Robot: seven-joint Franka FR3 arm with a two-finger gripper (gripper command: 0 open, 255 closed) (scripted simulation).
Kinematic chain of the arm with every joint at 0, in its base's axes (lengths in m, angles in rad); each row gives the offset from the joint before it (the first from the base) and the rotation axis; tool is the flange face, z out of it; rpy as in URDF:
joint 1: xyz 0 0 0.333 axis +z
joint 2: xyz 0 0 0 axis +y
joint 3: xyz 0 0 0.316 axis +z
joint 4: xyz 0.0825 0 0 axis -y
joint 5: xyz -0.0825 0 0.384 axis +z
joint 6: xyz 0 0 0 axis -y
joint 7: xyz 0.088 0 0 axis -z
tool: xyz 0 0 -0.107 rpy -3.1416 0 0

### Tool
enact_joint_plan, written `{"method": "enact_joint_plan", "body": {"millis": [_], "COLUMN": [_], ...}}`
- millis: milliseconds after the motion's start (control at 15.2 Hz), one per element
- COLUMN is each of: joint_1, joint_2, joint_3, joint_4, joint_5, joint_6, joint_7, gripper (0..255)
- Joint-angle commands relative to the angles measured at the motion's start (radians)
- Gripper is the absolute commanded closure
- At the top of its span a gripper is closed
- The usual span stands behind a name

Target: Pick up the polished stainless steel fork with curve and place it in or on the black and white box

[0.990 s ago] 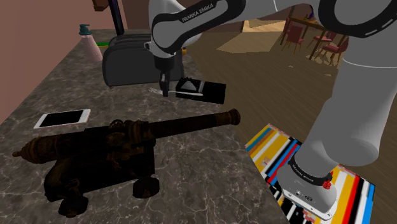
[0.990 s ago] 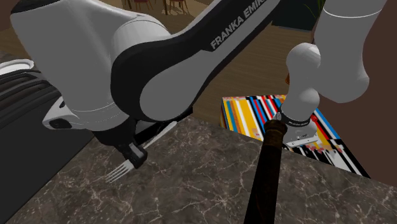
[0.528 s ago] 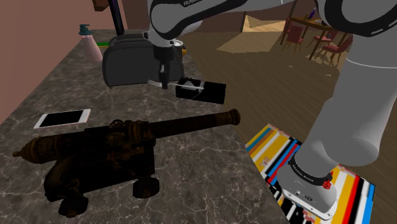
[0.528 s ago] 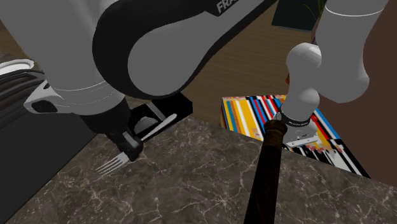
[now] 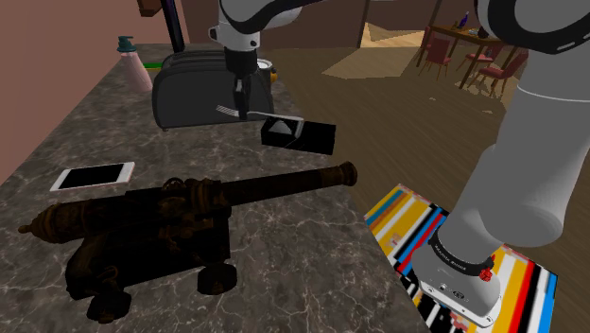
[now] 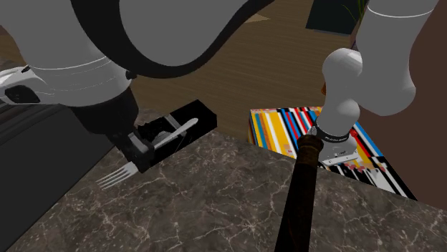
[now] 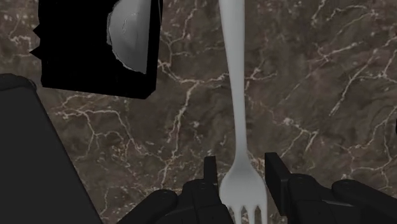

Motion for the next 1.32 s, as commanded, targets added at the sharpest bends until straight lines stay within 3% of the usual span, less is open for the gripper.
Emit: {"method": "enact_joint_plan", "body": {"millis": [0, 990, 1254], "joint_1": [0.000, -0.166, -0.174], "joint_2": [-0.003, -0.199, -0.198], "joint_3": [0.000, -0.138, -0.146], "joint_4": [0.024, -0.203, -0.242], "joint_5": [0.000, 0.023, 0.024], "joint_6": [-0.027, -0.008, 0.031], "joint_7": [0.000, -0.309, -0.327], "gripper": [255, 255, 255]}}
